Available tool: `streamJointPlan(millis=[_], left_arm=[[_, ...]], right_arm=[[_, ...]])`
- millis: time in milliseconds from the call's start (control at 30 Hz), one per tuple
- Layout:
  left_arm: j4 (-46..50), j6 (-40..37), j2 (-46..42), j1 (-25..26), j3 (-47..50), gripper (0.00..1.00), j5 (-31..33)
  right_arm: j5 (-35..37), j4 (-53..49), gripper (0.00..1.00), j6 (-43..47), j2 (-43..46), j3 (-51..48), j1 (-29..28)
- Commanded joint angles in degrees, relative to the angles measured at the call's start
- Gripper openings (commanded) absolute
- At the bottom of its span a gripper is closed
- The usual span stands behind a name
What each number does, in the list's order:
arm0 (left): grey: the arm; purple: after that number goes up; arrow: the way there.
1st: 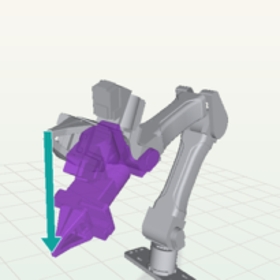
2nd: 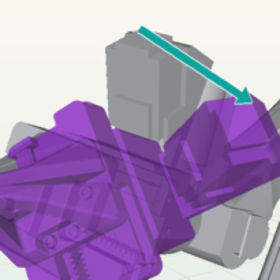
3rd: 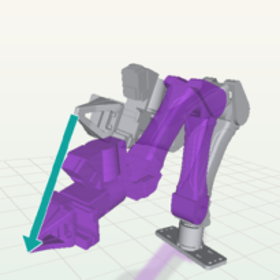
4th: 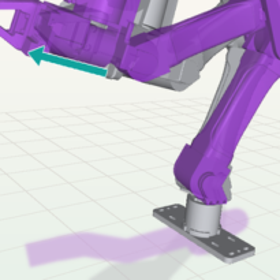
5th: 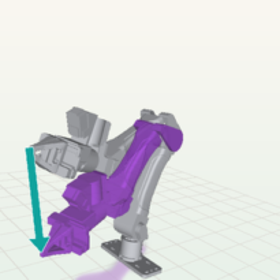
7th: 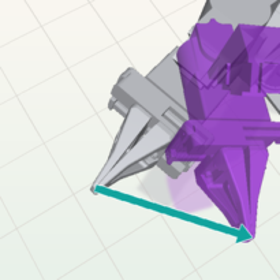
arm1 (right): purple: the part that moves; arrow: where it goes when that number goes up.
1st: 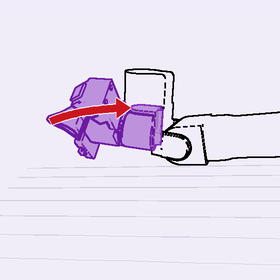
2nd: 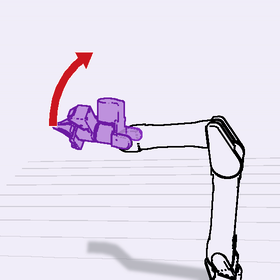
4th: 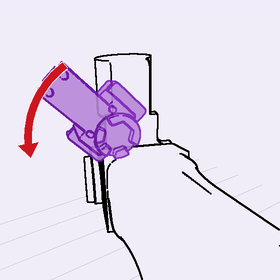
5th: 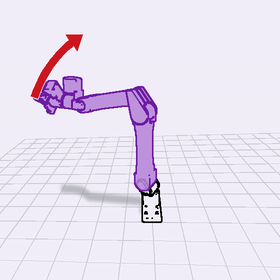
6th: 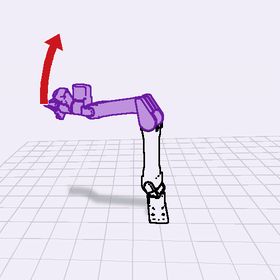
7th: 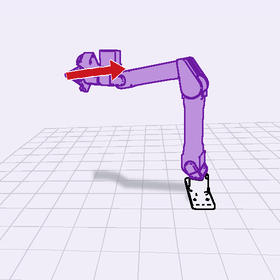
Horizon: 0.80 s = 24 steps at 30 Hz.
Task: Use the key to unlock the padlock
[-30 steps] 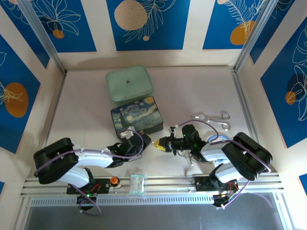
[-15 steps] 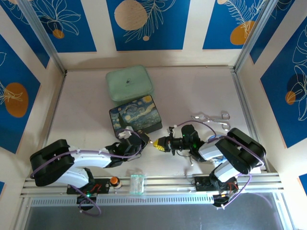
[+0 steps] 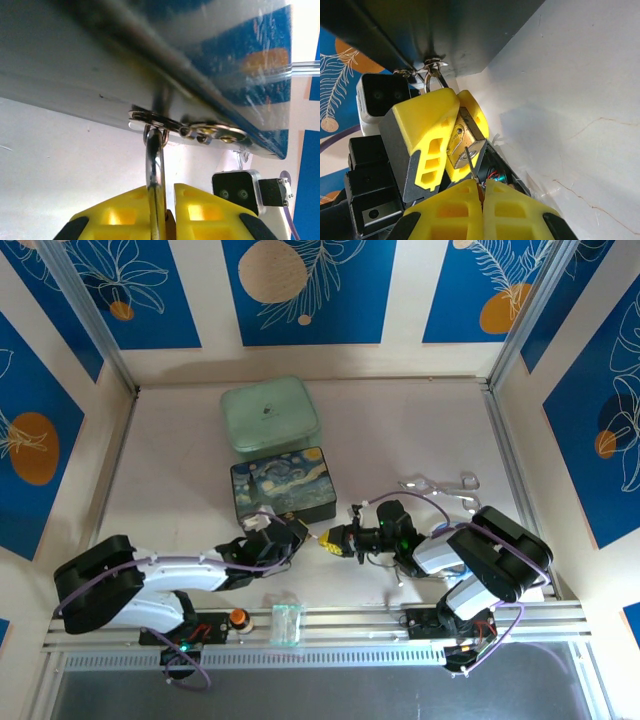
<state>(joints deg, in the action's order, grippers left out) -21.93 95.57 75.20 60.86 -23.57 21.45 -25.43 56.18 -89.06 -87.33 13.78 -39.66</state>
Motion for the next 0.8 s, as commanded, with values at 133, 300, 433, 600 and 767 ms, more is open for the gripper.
streamJointPlan(millis=[133, 300, 433, 600, 767], left_arm=[[-1.4, 0.7, -1.9, -0.3, -1.4, 0.00, 1.1], [-2.0, 0.6, -1.9, -0.2, -1.6, 0.00, 1.2], [-2.5, 1.1, -1.9, -0.2, -1.4, 0.00, 0.7], [-3.1, 1.5, -3.4, -0.3, -0.2, 0.00, 1.7], [-1.2, 0.6, -5.0, -0.3, -0.6, 0.00, 2.2]], right_arm=[[0.4, 1.0, 0.00, -0.7, -0.7, 0.9, -1.8], [1.4, 4.4, 0.00, -2.0, -2.8, 0.8, -3.0], [2.3, 9.4, 0.00, -3.9, -5.4, 0.4, -3.4], [3.2, 22.0, 0.00, -8.7, -11.6, -1.2, -2.4], [3.2, 24.2, 0.00, -8.7, -13.5, -0.6, -2.7]])
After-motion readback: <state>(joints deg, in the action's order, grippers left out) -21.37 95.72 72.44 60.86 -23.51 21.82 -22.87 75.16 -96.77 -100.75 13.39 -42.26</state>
